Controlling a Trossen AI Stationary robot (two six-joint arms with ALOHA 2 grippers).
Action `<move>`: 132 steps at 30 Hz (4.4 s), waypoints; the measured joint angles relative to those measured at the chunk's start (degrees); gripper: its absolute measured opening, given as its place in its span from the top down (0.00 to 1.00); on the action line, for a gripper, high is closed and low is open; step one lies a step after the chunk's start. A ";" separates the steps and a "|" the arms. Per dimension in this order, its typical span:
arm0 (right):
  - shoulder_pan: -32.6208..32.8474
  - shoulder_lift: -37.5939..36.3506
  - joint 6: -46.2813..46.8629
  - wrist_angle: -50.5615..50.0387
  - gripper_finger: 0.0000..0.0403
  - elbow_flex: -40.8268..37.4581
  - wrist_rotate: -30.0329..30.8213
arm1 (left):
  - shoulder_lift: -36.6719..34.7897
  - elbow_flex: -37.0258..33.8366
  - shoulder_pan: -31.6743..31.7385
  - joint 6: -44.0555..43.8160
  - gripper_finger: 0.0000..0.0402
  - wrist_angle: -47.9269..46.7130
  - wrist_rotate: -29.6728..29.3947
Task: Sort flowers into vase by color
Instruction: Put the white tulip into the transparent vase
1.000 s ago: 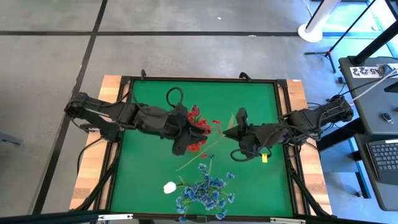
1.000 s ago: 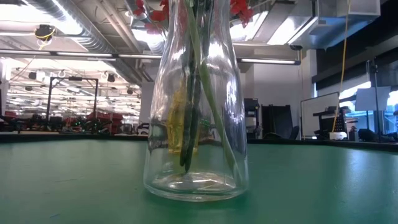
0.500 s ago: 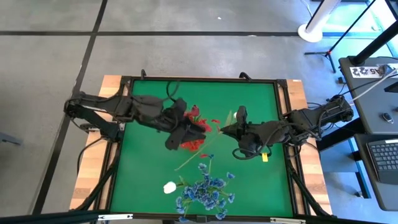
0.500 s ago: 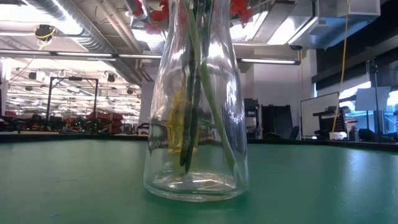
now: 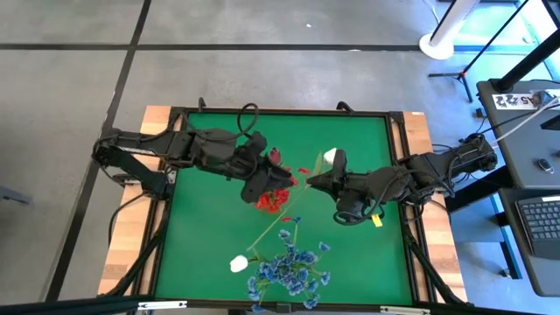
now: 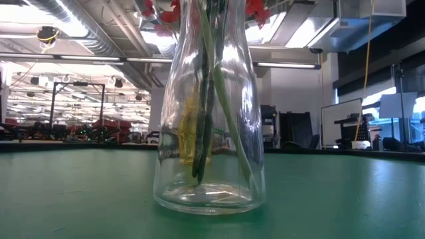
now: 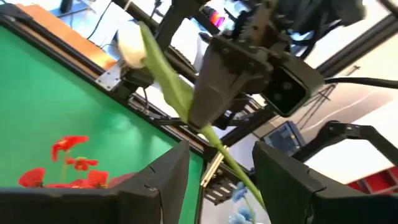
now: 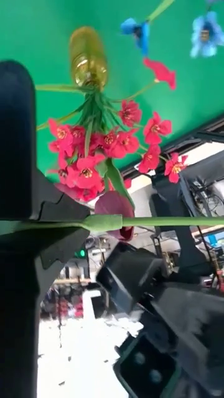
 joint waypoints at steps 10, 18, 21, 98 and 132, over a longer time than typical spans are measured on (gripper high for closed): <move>0.01 0.02 -15.93 5.92 0.99 0.00 -0.02 | 1.62 -0.09 0.43 -1.70 0.57 1.58 2.98; -0.32 1.34 -22.21 8.91 0.99 0.00 0.55 | 2.96 -0.09 0.42 -2.85 0.57 3.18 5.83; -0.44 2.17 -22.32 9.08 0.99 0.00 1.07 | 3.27 -0.09 0.39 -3.04 0.57 3.16 5.91; 16.52 -25.34 44.23 22.03 0.66 -30.27 -12.27 | 1.54 -8.38 -40.81 40.98 1.00 27.42 -55.98; 16.51 -39.53 46.94 37.12 0.69 -51.63 -10.56 | 8.39 -33.94 -30.17 58.75 1.00 93.48 -17.30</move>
